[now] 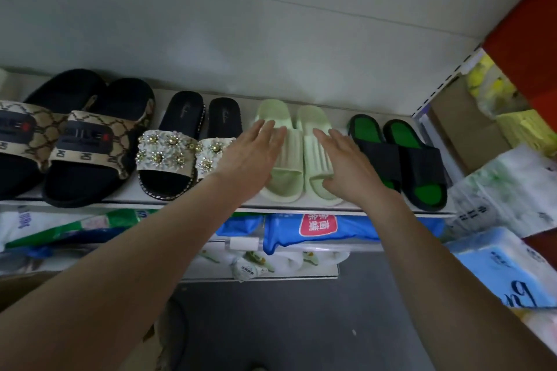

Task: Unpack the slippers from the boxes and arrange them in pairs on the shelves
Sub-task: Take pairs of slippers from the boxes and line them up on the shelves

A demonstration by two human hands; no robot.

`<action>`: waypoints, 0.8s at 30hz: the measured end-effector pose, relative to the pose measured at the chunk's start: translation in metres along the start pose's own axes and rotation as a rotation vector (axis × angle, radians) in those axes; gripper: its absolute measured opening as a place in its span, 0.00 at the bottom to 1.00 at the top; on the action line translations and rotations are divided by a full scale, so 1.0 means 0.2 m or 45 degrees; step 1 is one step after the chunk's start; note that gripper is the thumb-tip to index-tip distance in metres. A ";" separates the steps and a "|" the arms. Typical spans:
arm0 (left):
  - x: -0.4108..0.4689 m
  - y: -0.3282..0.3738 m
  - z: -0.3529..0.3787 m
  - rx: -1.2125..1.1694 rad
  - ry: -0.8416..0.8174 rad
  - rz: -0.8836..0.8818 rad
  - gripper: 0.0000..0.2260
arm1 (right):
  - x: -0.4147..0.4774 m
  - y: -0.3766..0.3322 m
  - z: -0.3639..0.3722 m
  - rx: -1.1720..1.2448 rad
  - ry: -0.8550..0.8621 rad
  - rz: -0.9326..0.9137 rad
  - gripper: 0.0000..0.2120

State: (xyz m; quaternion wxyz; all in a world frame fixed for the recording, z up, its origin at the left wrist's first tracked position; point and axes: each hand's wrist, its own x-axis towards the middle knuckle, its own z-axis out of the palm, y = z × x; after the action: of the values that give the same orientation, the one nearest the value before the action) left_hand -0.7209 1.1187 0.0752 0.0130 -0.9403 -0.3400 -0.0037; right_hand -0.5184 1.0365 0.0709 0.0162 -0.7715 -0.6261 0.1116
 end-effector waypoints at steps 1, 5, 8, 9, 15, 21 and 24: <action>0.03 0.02 0.00 0.019 -0.024 -0.028 0.39 | 0.01 0.02 0.00 0.019 0.026 -0.029 0.48; 0.08 0.06 -0.02 -0.031 0.010 -0.092 0.34 | 0.00 0.06 0.02 0.068 0.111 -0.081 0.45; 0.09 0.07 -0.03 -0.068 -0.018 -0.077 0.36 | -0.02 0.06 0.03 0.035 0.145 -0.081 0.45; 0.08 0.07 -0.03 -0.068 -0.031 -0.077 0.36 | -0.02 0.06 0.03 0.034 0.132 -0.082 0.45; 0.09 0.17 -0.06 -0.136 -0.031 -0.019 0.40 | -0.15 0.18 -0.07 0.253 0.178 -0.058 0.43; 0.32 0.62 -0.08 -0.260 0.121 0.216 0.35 | -0.27 0.66 -0.09 0.088 0.407 0.404 0.38; 0.48 0.78 -0.02 -0.239 -0.050 0.188 0.39 | -0.23 0.80 -0.04 0.084 0.284 0.455 0.36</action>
State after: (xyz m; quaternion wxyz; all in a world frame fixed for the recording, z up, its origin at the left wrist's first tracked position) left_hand -0.5470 1.0603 0.0771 -0.0815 -0.9598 -0.2682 -0.0161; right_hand -0.3719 0.9577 0.0601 0.0906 -0.8768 -0.4698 0.0470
